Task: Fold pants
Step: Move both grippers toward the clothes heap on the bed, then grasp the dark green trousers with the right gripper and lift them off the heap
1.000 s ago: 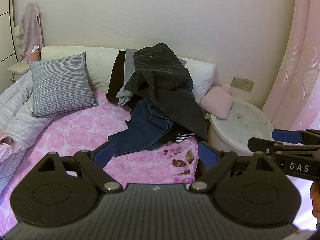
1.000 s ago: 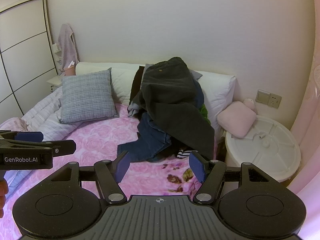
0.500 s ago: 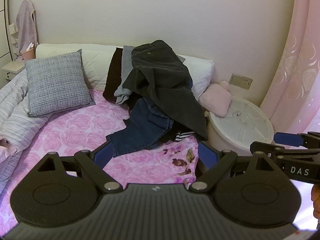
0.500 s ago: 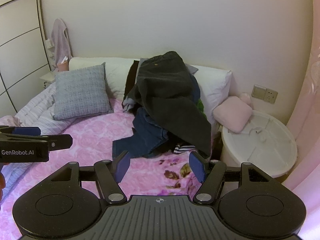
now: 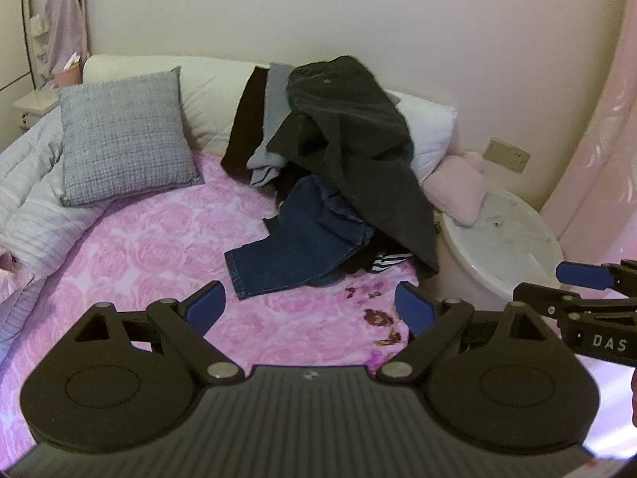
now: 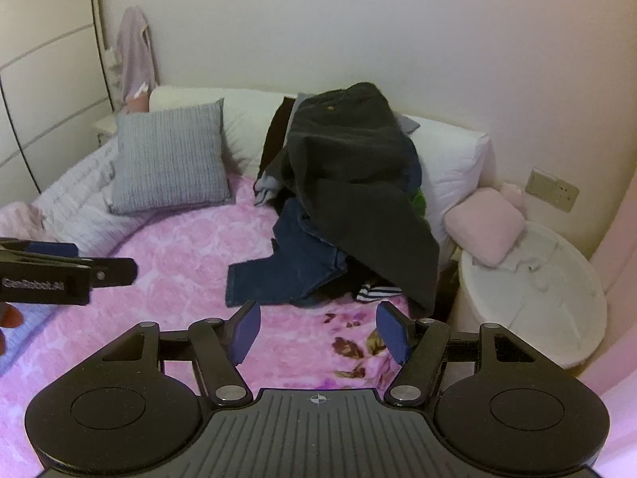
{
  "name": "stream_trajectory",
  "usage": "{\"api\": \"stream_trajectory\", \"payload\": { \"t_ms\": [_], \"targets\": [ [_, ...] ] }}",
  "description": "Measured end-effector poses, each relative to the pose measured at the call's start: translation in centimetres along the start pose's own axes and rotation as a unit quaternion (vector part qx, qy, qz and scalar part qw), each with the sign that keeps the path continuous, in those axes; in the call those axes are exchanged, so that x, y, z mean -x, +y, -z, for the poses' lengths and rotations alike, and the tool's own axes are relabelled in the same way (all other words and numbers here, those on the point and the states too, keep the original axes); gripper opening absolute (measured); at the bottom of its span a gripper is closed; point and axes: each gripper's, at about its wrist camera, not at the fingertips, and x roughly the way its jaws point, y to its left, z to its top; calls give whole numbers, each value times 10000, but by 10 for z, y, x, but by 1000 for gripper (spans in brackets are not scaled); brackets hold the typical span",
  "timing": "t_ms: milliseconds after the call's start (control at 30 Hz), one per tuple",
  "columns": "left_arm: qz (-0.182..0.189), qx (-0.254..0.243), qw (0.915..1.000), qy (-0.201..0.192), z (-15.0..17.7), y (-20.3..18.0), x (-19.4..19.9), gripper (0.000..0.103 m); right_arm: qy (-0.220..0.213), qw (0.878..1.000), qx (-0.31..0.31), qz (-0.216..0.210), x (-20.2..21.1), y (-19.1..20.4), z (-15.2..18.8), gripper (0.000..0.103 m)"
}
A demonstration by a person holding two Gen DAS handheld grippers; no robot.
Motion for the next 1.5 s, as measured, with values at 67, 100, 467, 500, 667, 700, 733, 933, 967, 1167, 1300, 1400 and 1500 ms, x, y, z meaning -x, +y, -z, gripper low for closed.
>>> {"api": "stream_trajectory", "payload": {
  "t_ms": [67, 100, 467, 500, 667, 700, 733, 933, 967, 1167, 1300, 1400, 1500],
  "targets": [
    [-86, 84, 9999, 46, -4, 7, -12, 90, 37, 9999, 132, -9, -17, 1, -6, 62],
    [-137, 137, 9998, 71, -6, 12, -19, 90, 57, 9998, 174, -8, -26, 1, -10, 62],
    [-604, 538, 9964, 267, -67, 41, -120, 90, 144, 9977, 643, -171, -159, -14, -75, 62],
    [-617, 578, 9960, 289, -74, 42, -131, 90, 174, 9974, 672, -182, -171, -16, -81, 62],
    [-699, 696, 9943, 399, -110, 46, -182, 90, 213, 9953, 893, -307, -230, -22, -117, 62],
    [-719, 719, 9939, 416, -115, 47, -191, 90, 215, 9947, 950, -342, -241, -23, -124, 62],
    [-742, 747, 9935, 439, -121, 48, -200, 90, 219, 9941, 999, -365, -252, -23, -130, 62],
    [-889, 904, 9904, 554, -150, 59, -253, 90, 226, 9915, 1193, -457, -312, -17, -156, 62],
    [-904, 927, 9899, 574, -154, 62, -261, 90, 230, 9913, 1210, -453, -322, -16, -159, 62],
    [-942, 1000, 9880, 700, -166, 69, -293, 90, 168, 9910, 1236, -494, -364, -20, -173, 15],
    [-901, 1056, 9880, 676, -167, 70, -291, 90, -97, 9904, 983, -966, -352, -35, -183, 5],
    [-857, 1136, 9882, 574, -165, 71, -278, 90, -525, 9878, 754, -1259, -321, -47, -194, 4],
    [-862, 1272, 9874, 379, -160, 74, -254, 90, -1077, 9808, 576, -1519, -277, -52, -210, 4]
  ]
}}
